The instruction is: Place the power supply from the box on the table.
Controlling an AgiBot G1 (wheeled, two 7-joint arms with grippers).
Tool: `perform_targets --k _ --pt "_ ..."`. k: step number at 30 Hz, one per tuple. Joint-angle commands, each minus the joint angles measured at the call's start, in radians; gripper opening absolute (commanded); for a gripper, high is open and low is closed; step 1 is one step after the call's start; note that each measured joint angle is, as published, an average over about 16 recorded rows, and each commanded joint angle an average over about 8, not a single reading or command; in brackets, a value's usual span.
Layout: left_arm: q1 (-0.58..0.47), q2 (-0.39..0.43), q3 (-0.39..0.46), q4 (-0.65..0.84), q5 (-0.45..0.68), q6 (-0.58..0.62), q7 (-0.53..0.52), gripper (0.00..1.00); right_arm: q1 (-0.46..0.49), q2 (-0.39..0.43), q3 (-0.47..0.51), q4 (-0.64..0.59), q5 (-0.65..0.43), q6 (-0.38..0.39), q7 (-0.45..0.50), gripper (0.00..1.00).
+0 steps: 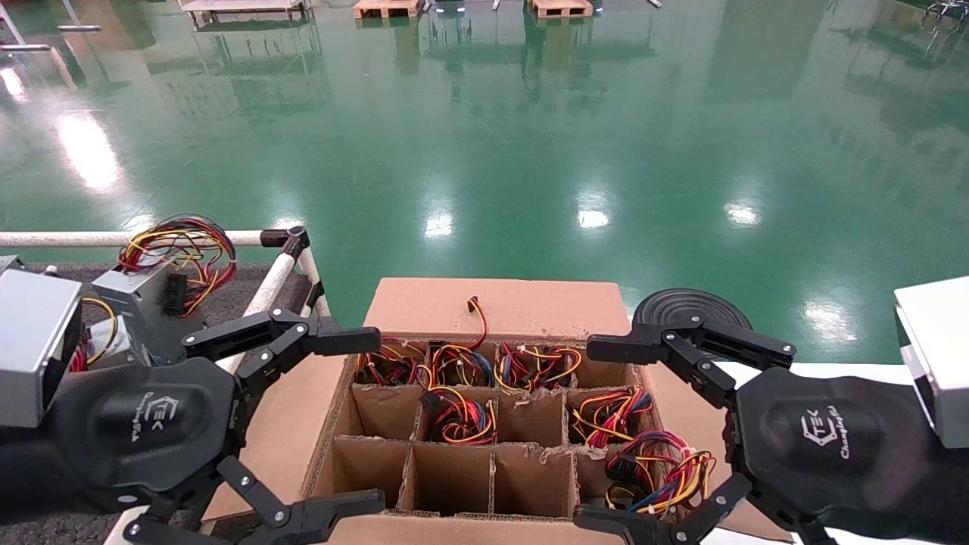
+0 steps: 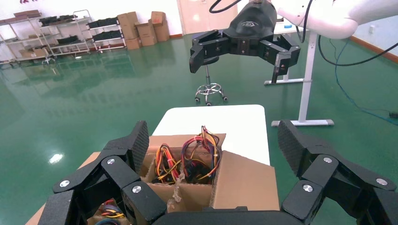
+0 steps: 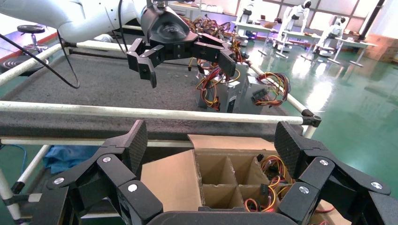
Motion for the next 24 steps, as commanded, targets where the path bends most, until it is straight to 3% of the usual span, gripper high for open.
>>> perform_targets --k 1,13,14,21,24 --pt "0.0 0.0 0.0 0.0 0.0 0.0 0.0 1.0 0.0 0.0 0.0 0.0 0.0 0.0 0.0 1.0" --pt "0.0 0.0 0.0 0.0 0.0 0.0 0.0 1.0 0.0 0.0 0.0 0.0 0.0 0.0 0.0 0.97" --pt "0.0 0.0 0.0 0.0 0.0 0.0 0.0 1.0 0.0 0.0 0.0 0.0 0.0 0.0 0.0 0.89" --pt "0.0 0.0 0.0 0.0 0.0 0.0 0.0 1.0 0.0 0.0 0.0 0.0 0.0 0.0 0.0 0.04" --pt "0.0 0.0 0.0 0.0 0.0 0.0 0.0 1.0 0.0 0.0 0.0 0.0 0.0 0.0 0.0 0.0"
